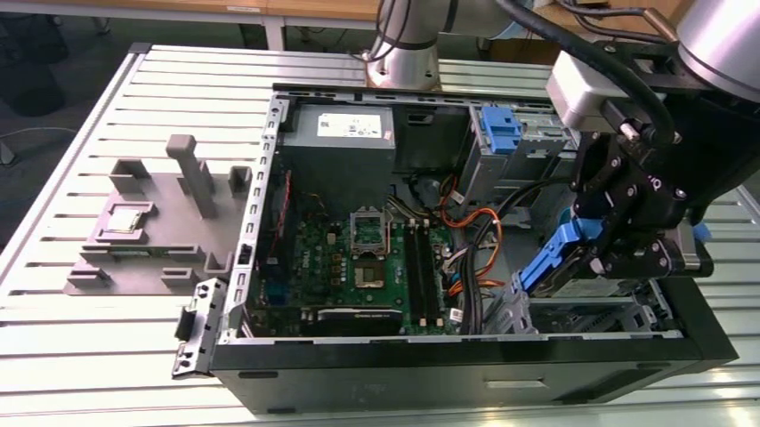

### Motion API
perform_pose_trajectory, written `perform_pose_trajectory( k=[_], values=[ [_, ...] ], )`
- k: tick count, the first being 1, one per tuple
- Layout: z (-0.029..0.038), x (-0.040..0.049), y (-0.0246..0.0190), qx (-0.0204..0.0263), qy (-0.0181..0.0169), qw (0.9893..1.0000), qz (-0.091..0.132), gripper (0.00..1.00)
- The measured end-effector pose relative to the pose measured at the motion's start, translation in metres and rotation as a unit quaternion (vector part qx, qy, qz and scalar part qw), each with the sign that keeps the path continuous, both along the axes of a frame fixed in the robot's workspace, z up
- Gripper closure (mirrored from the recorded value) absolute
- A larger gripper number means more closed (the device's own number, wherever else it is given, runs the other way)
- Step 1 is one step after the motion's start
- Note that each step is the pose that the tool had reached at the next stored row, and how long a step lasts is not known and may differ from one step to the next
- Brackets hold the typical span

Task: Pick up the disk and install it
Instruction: 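Insert the disk into the insertion slot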

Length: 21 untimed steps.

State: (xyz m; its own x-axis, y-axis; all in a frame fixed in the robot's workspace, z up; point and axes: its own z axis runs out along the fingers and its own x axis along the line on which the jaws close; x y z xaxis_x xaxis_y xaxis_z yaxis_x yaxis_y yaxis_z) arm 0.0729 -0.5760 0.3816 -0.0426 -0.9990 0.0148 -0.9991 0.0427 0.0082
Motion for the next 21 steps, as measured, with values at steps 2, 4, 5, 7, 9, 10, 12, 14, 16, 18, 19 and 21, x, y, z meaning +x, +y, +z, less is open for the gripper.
perform_pose_trajectory(
  k=[2, 4, 5, 7, 9, 10, 12, 14, 16, 18, 19, 21],
  values=[
    [-0.001, 0.0001, -0.0002, 0.0, 0.0, 1.0, 0.0, 0.63],
    [-0.0021, 0.0001, -0.0004, 0.0001, 0.0, 1.0, 0.0, 0.63],
    [-0.0025, 0.0001, -0.0005, 0.0001, 0.0, 1.0, 0.0, 0.63],
    [-0.0057, 0.0004, -0.0014, 0.0001, 0.0, 1.0, 0.0, 0.63],
    [-0.0067, 0.0005, -0.0017, 0.0001, 0.0, 1.0, 0.0, 0.63],
    [-0.0068, 0.0005, -0.0018, -0.0002, 0.0, 1.0, 0.0, 0.63],
    [-0.0076, 0.0006, -0.0019, 0.0001, 0.0, 1.0, 0.0, 0.62],
    [-0.008, 0.0006, -0.0021, 0.0001, 0.0, 1.0, 0.0, 0.55],
    [-0.0086, 0.0007, -0.0022, 0.0001, 0.0, 1.0, 0.0, 0.48],
    [-0.0089, 0.0007, -0.0023, 0.0, 0.0, 1.0, 0.0, 0.48],
    [-0.0091, 0.0007, -0.0024, 0.0, 0.0, 1.0, 0.0, 0.48],
    [-0.0095, 0.0008, -0.0025, 0.0001, 0.0, 1.0, 0.0, 0.48]
  ],
)
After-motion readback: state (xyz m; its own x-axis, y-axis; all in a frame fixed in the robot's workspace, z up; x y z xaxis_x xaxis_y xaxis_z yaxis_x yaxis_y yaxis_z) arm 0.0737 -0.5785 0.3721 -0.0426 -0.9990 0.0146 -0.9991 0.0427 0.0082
